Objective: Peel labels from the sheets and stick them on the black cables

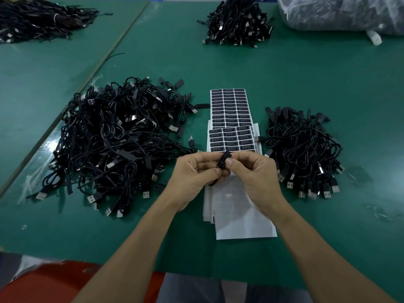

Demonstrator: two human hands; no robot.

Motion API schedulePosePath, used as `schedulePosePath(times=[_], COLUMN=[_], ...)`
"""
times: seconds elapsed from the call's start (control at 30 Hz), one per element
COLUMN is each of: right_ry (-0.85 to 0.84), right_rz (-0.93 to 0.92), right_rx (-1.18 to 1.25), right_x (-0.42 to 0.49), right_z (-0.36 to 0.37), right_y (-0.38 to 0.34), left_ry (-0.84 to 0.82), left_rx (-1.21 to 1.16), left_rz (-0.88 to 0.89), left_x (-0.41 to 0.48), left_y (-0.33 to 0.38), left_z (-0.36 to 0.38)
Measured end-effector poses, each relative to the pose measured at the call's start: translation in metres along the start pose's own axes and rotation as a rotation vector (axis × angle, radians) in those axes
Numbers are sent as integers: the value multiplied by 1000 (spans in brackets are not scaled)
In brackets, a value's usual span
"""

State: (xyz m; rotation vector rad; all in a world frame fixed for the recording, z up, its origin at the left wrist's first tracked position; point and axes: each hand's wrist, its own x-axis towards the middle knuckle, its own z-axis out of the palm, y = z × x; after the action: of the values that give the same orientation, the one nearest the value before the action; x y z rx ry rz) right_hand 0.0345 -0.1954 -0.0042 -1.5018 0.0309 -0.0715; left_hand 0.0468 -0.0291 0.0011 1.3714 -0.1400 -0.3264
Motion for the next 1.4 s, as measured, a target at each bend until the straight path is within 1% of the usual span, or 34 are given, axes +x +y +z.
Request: schedulePosePath(times=[0.33, 0.9, 1.4], right_ry=[-14, 133, 189], right_rz=[-22, 3, 4], right_rx=[-32, -103, -172], right_x=[0, -2, -3], right_z=[0, 10, 14], right_y=[-2, 1, 3], left_ry=[24, 16, 30], left_rx=[-8, -46, -16], left_rz=[-14, -20, -24], left_x=[2, 2, 2], left_y=[-1, -2, -3], left_z=[3, 2, 1])
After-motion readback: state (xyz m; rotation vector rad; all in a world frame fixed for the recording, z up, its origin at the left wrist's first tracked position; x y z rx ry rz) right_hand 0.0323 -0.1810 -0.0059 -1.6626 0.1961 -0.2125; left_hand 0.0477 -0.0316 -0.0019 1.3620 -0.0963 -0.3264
